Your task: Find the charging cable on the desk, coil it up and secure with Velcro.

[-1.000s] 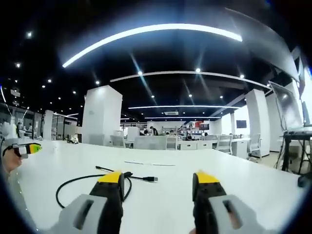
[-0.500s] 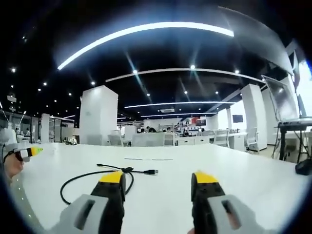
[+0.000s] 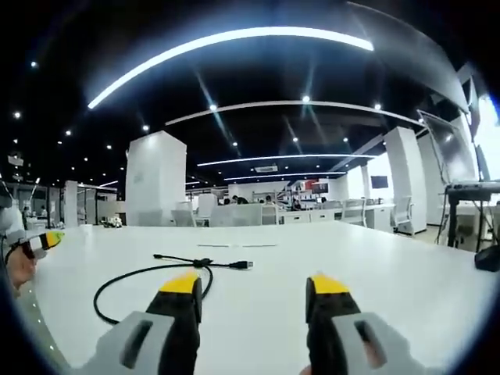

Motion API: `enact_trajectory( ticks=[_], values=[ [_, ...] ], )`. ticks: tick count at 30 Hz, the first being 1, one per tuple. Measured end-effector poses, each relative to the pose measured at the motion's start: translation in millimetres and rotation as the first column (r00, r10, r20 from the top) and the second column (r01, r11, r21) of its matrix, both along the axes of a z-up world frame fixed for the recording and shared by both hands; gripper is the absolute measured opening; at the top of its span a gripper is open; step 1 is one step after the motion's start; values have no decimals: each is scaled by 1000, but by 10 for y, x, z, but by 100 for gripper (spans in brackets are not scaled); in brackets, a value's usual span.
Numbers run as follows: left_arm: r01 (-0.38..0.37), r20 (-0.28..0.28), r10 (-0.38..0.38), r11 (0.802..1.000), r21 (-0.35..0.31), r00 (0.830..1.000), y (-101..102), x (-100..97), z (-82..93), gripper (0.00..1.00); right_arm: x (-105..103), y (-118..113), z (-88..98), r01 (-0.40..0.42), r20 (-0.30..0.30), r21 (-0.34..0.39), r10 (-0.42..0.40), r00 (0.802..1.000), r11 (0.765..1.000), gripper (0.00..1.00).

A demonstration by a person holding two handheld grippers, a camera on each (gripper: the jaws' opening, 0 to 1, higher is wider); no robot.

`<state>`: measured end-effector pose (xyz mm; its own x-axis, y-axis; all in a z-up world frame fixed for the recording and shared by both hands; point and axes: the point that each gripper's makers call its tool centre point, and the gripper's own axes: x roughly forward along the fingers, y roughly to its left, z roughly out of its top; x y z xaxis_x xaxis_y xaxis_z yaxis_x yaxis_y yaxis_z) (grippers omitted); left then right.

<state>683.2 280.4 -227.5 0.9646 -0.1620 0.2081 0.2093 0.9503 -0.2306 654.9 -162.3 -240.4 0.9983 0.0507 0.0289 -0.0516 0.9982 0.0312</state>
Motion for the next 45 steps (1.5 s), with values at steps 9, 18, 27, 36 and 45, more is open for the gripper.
enact_trajectory(
  ticks=[9,18,27,36,45],
  values=[
    [-26,-1,26,1000,-2,1000,66,-50,-9,70,0,-2,-27,-5,-11,9,5,1000,1000,54],
    [-29,-6,29,1000,-8,1000,75,-46,-27,70,-22,-4,-37,-11,-11,12,11,1000,1000,53],
    [-36,-3,36,999,-18,999,96,-65,-14,70,-32,35,-12,-24,-3,12,24,1000,1000,52],
    [-36,7,36,999,-23,999,142,-110,2,70,-76,26,24,-17,6,13,17,1000,1000,52],
    [-37,6,37,999,-37,999,160,-128,-23,70,-77,57,18,-24,3,5,24,1000,1000,52]
  ],
)
